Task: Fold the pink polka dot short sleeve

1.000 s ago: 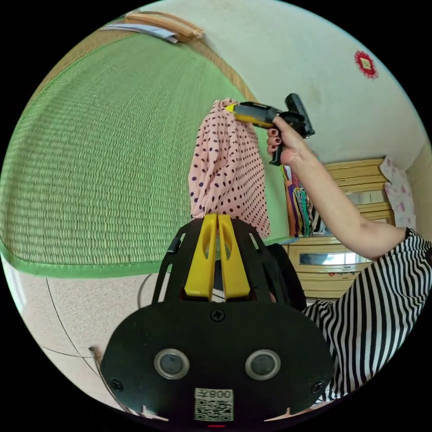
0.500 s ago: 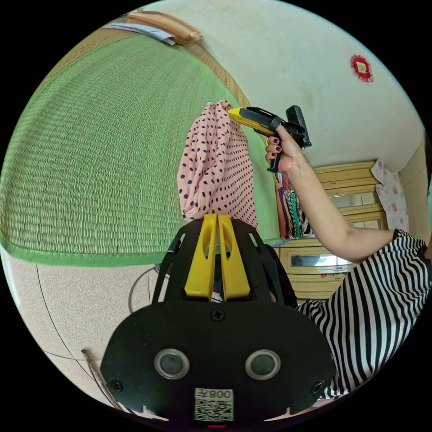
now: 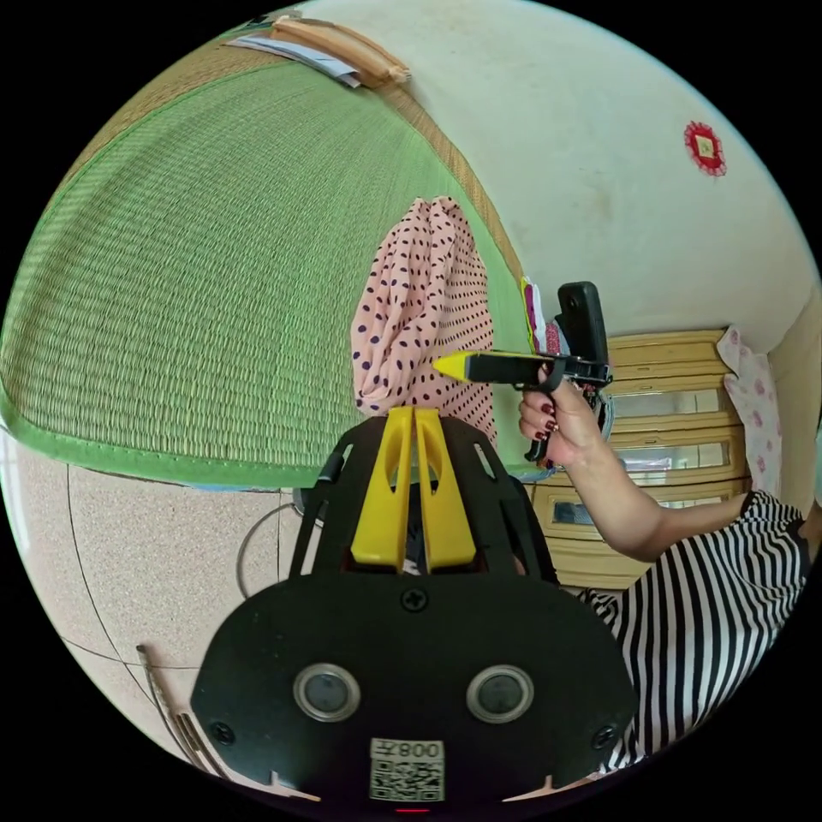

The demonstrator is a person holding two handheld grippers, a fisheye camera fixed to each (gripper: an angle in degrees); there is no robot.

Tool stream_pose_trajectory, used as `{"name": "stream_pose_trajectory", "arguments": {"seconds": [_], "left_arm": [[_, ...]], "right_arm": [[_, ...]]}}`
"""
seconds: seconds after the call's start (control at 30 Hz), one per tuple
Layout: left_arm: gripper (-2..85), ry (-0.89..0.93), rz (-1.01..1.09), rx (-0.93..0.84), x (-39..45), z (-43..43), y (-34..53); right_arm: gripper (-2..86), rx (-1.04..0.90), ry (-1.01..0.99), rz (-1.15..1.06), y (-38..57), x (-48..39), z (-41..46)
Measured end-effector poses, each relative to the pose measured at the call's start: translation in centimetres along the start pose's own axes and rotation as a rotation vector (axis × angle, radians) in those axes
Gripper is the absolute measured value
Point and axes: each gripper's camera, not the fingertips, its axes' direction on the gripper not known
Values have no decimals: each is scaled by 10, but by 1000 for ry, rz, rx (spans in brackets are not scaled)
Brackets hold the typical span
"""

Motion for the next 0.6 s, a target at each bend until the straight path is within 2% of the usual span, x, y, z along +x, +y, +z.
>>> {"name": "stream_pose_trajectory", "arguments": {"seconds": [0.07, 0.17, 0.27, 0.43, 0.6], "left_arm": [[10, 8, -14, 14, -6, 6, 2], [29, 6, 19, 102, -3, -2, 9], [62, -38, 29, 148, -8, -3, 15], [62, -137, 73, 49, -22, 33, 3], [27, -138, 49, -8, -42, 68, -5]], "right_arm": [[10, -40, 25, 8, 7, -1, 13], [27, 2, 68, -42, 34, -19, 1], [57, 28, 227, -85, 76, -42, -11], [72, 31, 452, -117, 148, -71, 6], [67, 0, 605, -145, 165, -85, 36]]}}
